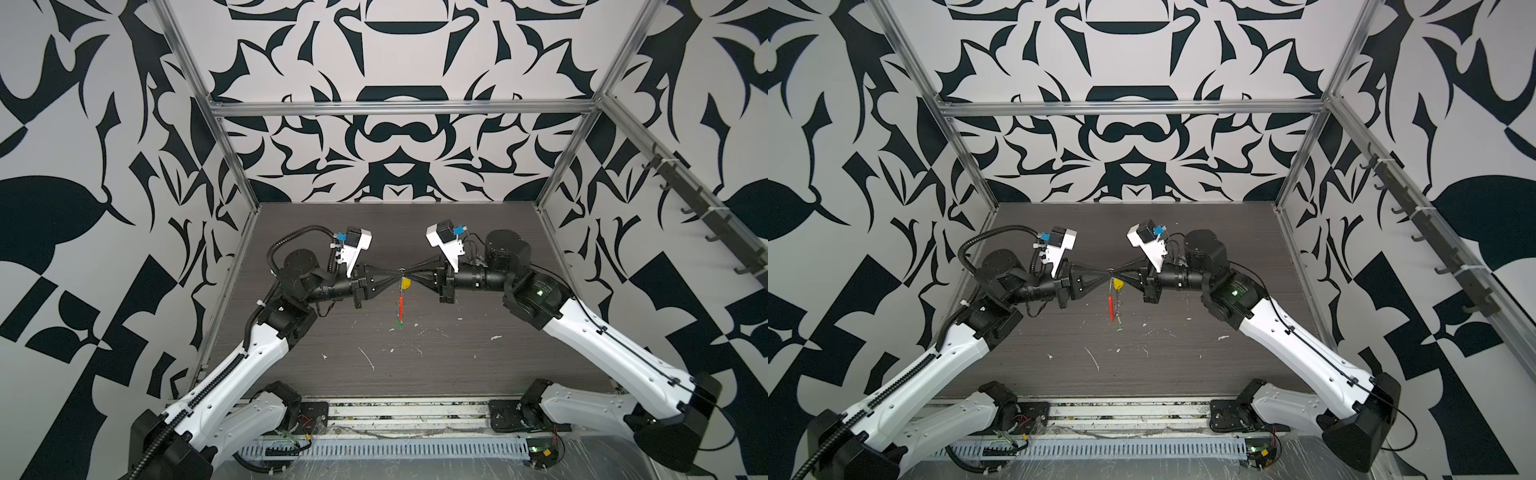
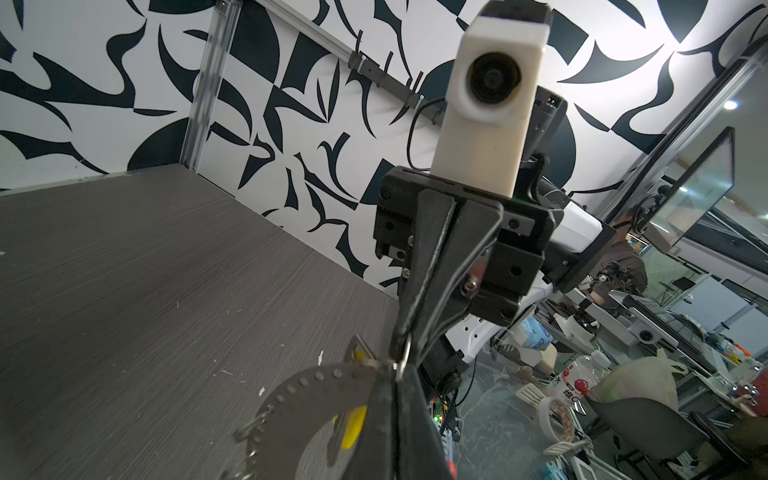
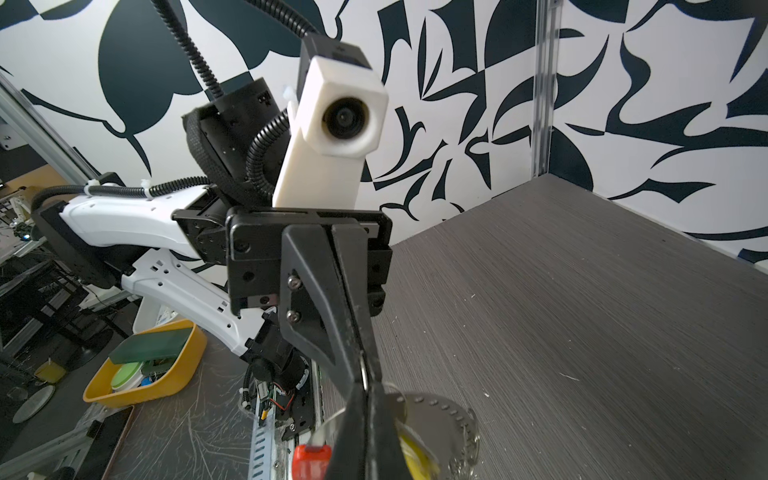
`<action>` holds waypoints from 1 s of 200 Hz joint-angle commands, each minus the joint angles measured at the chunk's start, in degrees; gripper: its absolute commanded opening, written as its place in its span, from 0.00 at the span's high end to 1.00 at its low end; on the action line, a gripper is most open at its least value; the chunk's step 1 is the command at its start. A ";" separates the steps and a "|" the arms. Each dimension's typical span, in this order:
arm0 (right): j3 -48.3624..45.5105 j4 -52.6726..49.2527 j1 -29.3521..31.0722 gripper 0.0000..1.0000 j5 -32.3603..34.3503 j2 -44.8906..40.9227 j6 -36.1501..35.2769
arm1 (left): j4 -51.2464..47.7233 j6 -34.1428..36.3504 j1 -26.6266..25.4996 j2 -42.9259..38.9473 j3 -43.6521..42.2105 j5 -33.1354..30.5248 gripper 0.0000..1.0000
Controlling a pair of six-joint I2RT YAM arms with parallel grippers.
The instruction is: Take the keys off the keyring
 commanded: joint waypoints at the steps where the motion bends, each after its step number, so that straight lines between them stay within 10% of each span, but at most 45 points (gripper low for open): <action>1: -0.54 3.54 0.78 0.98 1.32 -0.75 0.39 | 5.69 -1.43 -0.05 -1.27 -0.77 -1.68 1.00; 66: -8.00 20.27 1.65 0.62 11.09 -7.12 7.98 | 14.21 -3.25 -0.05 -3.26 -3.60 -5.44 1.00; 200: -6.45 29.52 3.59 0.71 5.14 -2.17 15.33 | 18.95 -5.88 -0.05 -2.41 -4.45 -6.03 1.00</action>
